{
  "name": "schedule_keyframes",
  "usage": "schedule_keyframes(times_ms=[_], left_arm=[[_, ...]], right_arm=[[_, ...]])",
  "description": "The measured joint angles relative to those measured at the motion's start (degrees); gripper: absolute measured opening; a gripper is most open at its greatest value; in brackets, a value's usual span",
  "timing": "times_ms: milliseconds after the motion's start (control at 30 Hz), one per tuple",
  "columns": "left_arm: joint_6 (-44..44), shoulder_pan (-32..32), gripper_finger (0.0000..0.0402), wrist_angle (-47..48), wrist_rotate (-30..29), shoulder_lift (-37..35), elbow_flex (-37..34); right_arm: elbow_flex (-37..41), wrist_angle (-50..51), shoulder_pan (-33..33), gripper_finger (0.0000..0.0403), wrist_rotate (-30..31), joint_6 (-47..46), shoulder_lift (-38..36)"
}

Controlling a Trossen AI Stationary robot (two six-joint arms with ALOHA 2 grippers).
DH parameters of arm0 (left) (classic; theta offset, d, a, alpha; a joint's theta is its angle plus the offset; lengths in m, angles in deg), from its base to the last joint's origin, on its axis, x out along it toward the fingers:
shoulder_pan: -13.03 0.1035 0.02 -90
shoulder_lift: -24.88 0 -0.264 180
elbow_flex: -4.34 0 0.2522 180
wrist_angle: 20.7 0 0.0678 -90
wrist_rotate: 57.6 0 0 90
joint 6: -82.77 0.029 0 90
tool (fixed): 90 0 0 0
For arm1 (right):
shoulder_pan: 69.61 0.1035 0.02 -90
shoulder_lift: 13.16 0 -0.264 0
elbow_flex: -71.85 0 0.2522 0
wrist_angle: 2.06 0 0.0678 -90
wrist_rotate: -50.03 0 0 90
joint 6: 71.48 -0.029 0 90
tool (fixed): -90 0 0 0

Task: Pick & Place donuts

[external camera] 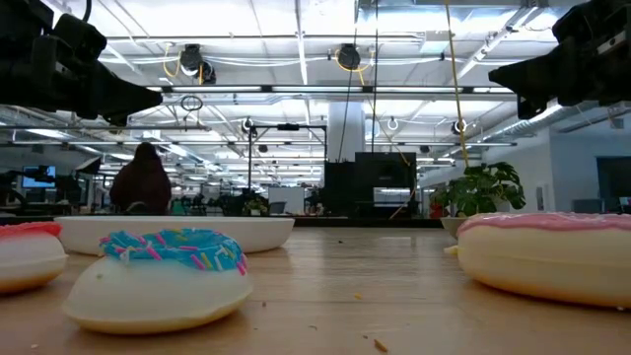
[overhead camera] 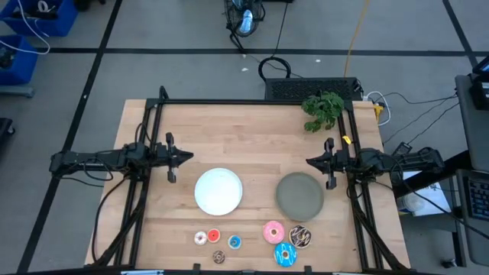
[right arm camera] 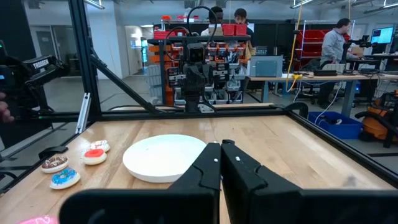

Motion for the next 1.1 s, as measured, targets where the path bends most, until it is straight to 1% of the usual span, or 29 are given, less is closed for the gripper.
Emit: schedule_keyframes(times_ms=[67, 167, 367, 467, 533, 600, 667, 733, 833, 967, 1100], left_arm=[[-0.3, 0.0, 0.0026, 0.0, 0.0, 0.0, 0.0], [-3.7, 0.0, 0.0026, -0.1, 0.0, 0.0, 0.0], [-17.0, 0.0, 0.0026, -3.8, 0.2, 0.0, 0.0], [-21.5, 0.0, 0.0026, -3.4, 1.9, 0.0, 0.0], [-22.0, 0.0, 0.0026, -4.7, 1.2, 0.0, 0.0], [-22.0, 0.3, 0.0026, -8.2, 0.4, 0.0, 0.0], [-20.9, 0.4, 0.0026, -9.4, 4.0, 0.0, 1.4], [-20.3, -0.1, 0.0026, -8.2, 7.3, 0.4, 4.8], [-19.3, -2.1, 0.0026, -1.9, 6.6, 2.8, 11.6], [-18.4, -6.0, 0.0026, 9.8, -1.4, 10.7, 23.4], [-22.0, -10.0, 0.0026, 26.8, -9.5, 22.5, 37.1]], right_arm=[[0.0, -0.4, 0.0, 0.0, 0.0, 0.0, 0.0], [0.0, -0.5, 0.0, 0.0, 0.0, 0.0, 0.0], [0.0, -0.7, 0.0, 0.0, 0.0, 0.0, 0.0], [0.0, -0.7, 0.0, 0.0, 0.0, -0.1, 0.0], [0.0, -0.7, 0.0, 0.0, 0.0, -1.0, 0.0], [0.0, -0.6, 0.0, 0.0, 0.0, -2.4, 0.0], [0.0, -0.4, 0.0, 0.0, -0.1, -3.8, 0.0], [0.0, -0.2, 0.0, 0.0, 0.0, -4.4, 0.1], [0.0, 0.3, 0.0, 0.0, 0.0, -4.3, 0.1], [0.0, 0.7, 0.0, 0.0, 0.0, -3.8, 0.1], [0.0, 1.0, 0.0, 0.0, 0.0, -2.6, 0.1]])
